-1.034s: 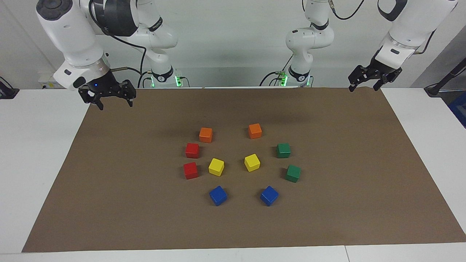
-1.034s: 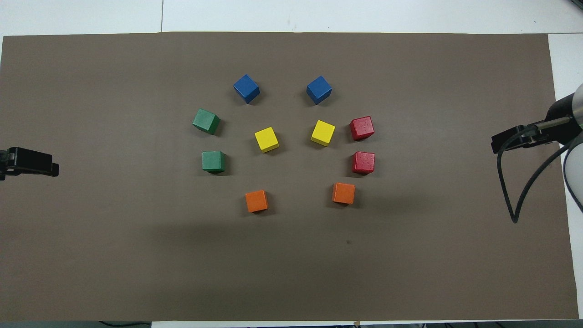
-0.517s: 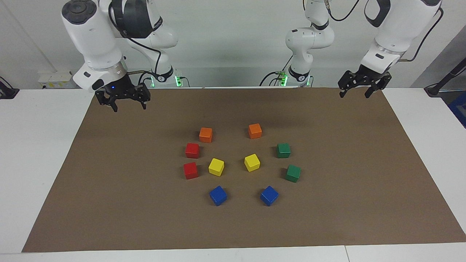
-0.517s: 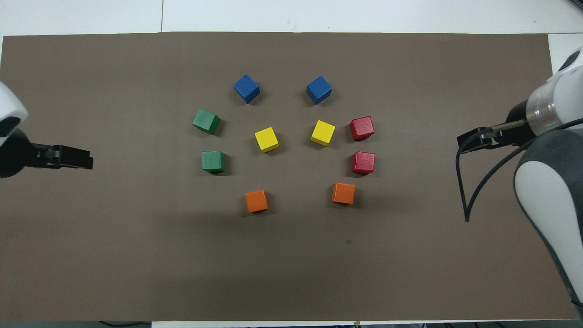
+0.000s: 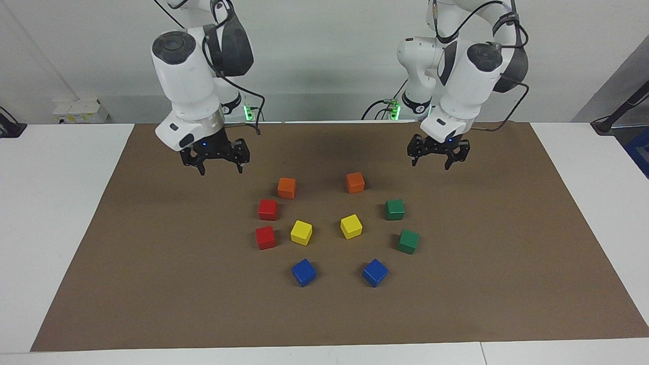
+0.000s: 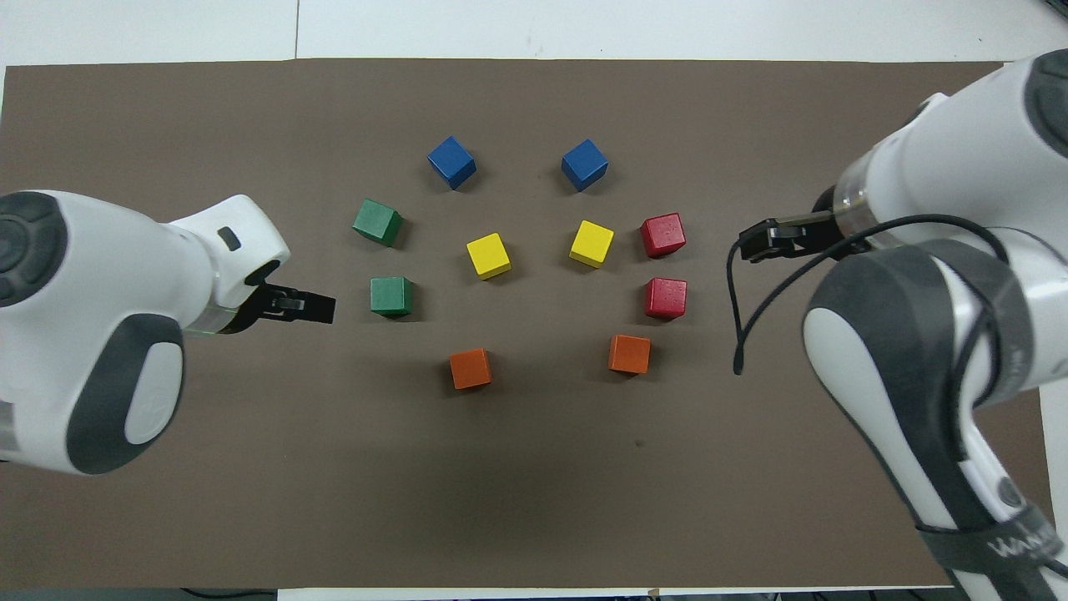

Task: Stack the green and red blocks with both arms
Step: 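Grasp the nearer green block with the left gripper while the right gripper grasps red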

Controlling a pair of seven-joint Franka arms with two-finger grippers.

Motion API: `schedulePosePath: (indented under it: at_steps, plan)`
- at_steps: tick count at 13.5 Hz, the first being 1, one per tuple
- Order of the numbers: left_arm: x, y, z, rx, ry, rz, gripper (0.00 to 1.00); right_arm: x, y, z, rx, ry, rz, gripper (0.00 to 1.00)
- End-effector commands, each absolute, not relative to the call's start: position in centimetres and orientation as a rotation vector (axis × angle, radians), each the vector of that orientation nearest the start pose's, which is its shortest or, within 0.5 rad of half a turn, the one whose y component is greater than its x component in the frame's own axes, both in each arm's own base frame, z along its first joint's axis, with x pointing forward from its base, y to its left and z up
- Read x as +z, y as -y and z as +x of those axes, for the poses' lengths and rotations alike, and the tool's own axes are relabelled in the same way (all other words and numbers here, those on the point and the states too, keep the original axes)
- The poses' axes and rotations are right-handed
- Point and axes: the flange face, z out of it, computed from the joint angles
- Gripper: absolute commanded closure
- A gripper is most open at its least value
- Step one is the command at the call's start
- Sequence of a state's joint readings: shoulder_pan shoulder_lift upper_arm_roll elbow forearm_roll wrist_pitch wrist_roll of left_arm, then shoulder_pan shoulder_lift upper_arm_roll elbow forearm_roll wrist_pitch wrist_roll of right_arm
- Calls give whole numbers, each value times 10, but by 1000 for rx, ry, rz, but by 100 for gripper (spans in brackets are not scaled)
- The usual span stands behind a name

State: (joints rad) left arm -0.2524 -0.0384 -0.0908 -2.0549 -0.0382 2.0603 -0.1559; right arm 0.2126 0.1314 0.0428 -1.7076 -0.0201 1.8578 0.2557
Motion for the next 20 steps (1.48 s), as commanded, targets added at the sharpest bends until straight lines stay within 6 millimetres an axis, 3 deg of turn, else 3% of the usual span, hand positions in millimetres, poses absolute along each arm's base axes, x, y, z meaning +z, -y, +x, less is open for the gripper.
schedulePosePath:
  at_steps: [1,4,8,9,10,13,14,15,17,20]
  plan:
    - [418,206,520,-89,-179,-3200,0,482,-181,602,-43,-98,-3129,5]
    - [374,227,529,-95,-75,-3213,0,445,-187,612,-23,-226,-3131,5]
    - [335,230,539,-84,-17,-3212,0,420,-184,599,51,-409,-3135,5]
    - [321,238,538,-75,-14,-3208,0,414,-192,592,33,-451,-3125,5]
    - [312,242,538,-82,-22,-3209,0,405,-203,585,24,-464,-3121,5]
    - [302,243,539,-83,-56,-3187,1,388,-205,574,36,-543,-3113,5]
    - [301,243,539,-85,-60,-3185,7,384,-204,571,24,-545,-3107,5]
    - [301,243,539,-85,-61,-3184,21,376,-203,566,6,-538,-3104,5]
    - [301,241,539,-93,-99,-3159,99,367,-198,559,-19,-523,-3097,5]
    - [304,233,543,-101,-111,-3138,100,363,-198,556,-15,-525,-3098,5]
